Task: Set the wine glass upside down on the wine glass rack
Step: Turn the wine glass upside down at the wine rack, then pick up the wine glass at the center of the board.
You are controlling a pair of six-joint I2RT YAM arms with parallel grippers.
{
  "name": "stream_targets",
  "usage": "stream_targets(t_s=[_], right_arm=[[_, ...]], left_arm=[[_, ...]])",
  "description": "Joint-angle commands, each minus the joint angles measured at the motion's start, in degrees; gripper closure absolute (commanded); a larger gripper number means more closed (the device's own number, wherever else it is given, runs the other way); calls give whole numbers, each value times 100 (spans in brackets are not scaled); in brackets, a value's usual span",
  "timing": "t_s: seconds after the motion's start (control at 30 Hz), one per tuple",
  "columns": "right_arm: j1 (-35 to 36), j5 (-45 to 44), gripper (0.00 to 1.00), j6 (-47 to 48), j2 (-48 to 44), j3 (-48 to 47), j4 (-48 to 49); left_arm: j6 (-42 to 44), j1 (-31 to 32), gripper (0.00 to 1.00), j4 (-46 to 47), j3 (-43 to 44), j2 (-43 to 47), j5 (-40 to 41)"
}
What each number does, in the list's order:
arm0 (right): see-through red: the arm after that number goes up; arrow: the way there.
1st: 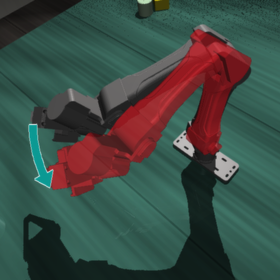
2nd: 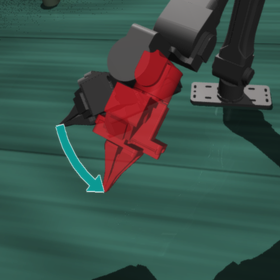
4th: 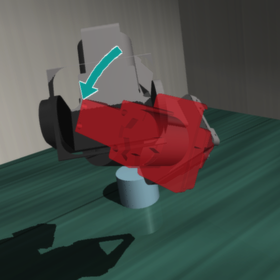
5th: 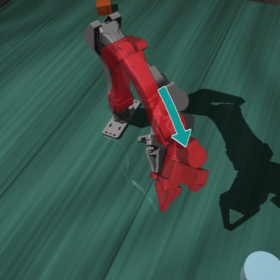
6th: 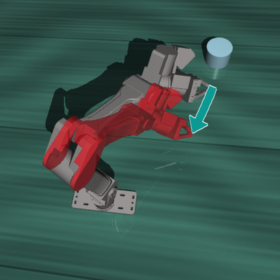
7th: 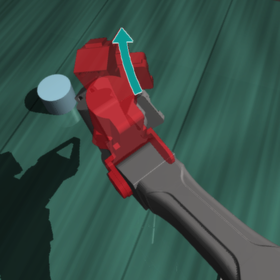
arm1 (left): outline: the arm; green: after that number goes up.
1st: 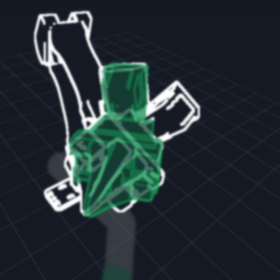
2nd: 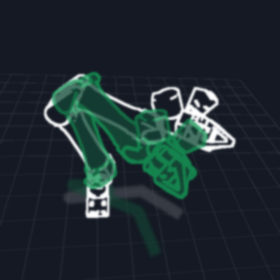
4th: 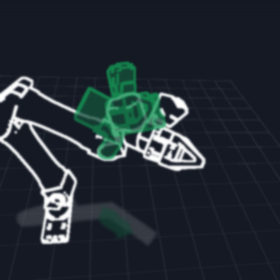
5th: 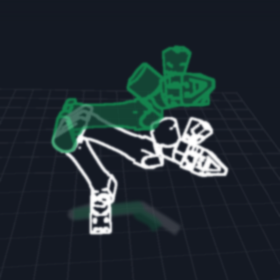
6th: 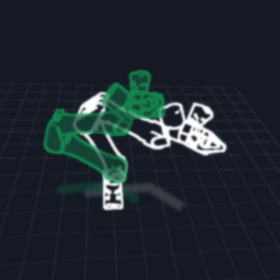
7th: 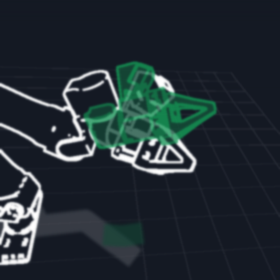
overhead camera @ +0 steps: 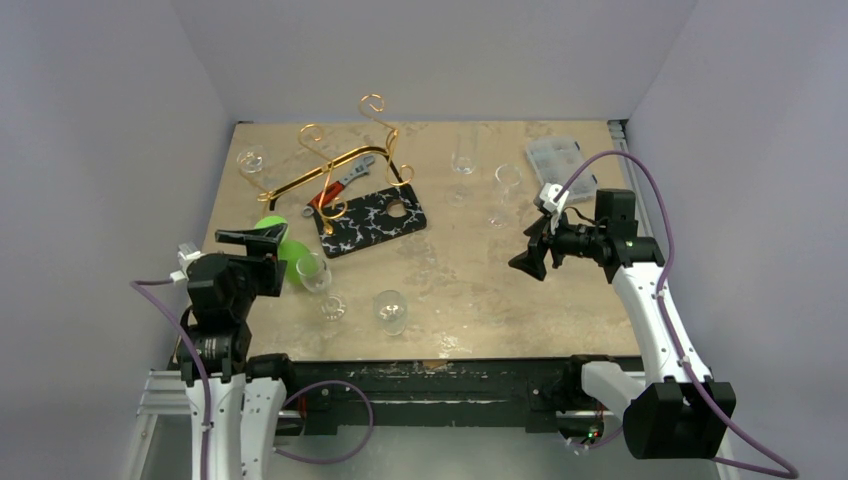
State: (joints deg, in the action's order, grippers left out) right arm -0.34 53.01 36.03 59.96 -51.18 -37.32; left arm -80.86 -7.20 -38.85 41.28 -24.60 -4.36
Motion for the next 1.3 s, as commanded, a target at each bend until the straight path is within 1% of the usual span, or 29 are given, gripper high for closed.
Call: stream_targets(t_s=[0.0, 0.13, 0.37, 0.6, 0.87, 1.0, 1.13, 1.27], right_arm=[[-10, -1, 20, 62, -108, -138, -38], [-10, -4, 20, 62, -108, -138, -38], [-10, -12, 20, 58, -108, -133, -30], [-11, -16, 20, 44, -99, -121, -12], [-10, -30, 20, 36, -74, -121, -1], [-15, -28, 20, 36, -66, -114, 10], [-11, -29, 20, 28, -57, -112, 15], [-10, -39, 20, 27, -54, -107, 23]], left_arm=[[157, 111, 13, -712, 452, 90, 335], [143, 185, 9, -991, 563, 135, 387], [225, 317, 9, -1199, 686, 233, 380], [365, 471, 9, -1083, 741, 296, 136], [1148, 577, 9, -888, 1128, 331, 214], [1448, 597, 9, -556, 1119, 352, -3], [1933, 630, 9, 349, 945, 357, -723], [2567, 659, 9, 910, 891, 317, -1196]])
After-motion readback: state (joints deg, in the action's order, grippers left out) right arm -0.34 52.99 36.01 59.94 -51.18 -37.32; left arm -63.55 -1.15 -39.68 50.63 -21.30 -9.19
